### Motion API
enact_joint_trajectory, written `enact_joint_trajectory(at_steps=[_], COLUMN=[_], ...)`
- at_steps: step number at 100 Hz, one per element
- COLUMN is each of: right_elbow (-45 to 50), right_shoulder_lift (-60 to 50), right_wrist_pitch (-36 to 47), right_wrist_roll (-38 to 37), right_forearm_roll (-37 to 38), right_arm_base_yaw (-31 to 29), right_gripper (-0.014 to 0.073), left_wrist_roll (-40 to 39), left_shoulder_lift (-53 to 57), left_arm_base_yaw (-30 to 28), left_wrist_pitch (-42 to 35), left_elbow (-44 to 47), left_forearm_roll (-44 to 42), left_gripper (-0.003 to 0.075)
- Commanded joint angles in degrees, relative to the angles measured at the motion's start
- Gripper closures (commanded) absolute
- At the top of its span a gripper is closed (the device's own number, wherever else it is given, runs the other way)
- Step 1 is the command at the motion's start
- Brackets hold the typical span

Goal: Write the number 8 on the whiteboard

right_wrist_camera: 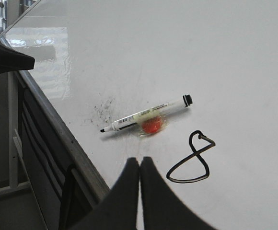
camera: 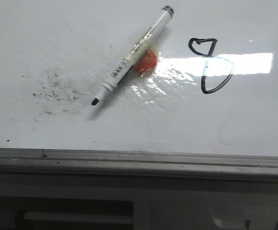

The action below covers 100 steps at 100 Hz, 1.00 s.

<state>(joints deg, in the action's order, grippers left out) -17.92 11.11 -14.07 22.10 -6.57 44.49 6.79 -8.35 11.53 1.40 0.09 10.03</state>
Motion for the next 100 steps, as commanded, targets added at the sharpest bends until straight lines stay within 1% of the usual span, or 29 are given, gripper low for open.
enact_joint_trajectory(at_steps=[1,5,24,36,54,61,100], right_elbow=[-1.6,-1.6,-1.6,-1.6,-1.6,-1.6,-1.6], right_shoulder_lift=[0.4,0.4,0.4,0.4,0.4,0.4,0.4], right_wrist_pitch=[4.8,4.8,4.8,4.8,4.8,4.8,4.8], right_wrist_roll=[-0.2,-0.2,-0.2,-0.2,-0.2,-0.2,-0.2], right_forearm_roll=[0.4,0.4,0.4,0.4,0.4,0.4,0.4], right_arm_base_yaw=[-0.5,-0.5,-0.5,-0.5,-0.5,-0.5,-0.5], right_gripper=[0.0637,0.0637,0.0637,0.0637,0.0637,0.0637,0.0637], left_wrist_roll=[-4.9,-4.9,-4.9,-4.9,-4.9,-4.9,-4.9], left_shoulder_lift=[1.6,2.3,5.8,8.2,10.2,10.2,10.2], left_arm_base_yaw=[-0.9,-1.2,-2.6,-3.6,-3.8,-3.9,-3.9], left_wrist_pitch=[-6.3,-6.2,5.8,11.4,13.0,15.0,14.8], left_elbow=[1.2,1.8,1.8,1.8,1.8,1.8,1.8], left_forearm_roll=[-5.7,-6.3,-7.6,-7.7,-7.8,-7.8,-7.7], left_gripper=[0.0741,0.0741,0.0741,0.0741,0.0741,0.0741,0.0741])
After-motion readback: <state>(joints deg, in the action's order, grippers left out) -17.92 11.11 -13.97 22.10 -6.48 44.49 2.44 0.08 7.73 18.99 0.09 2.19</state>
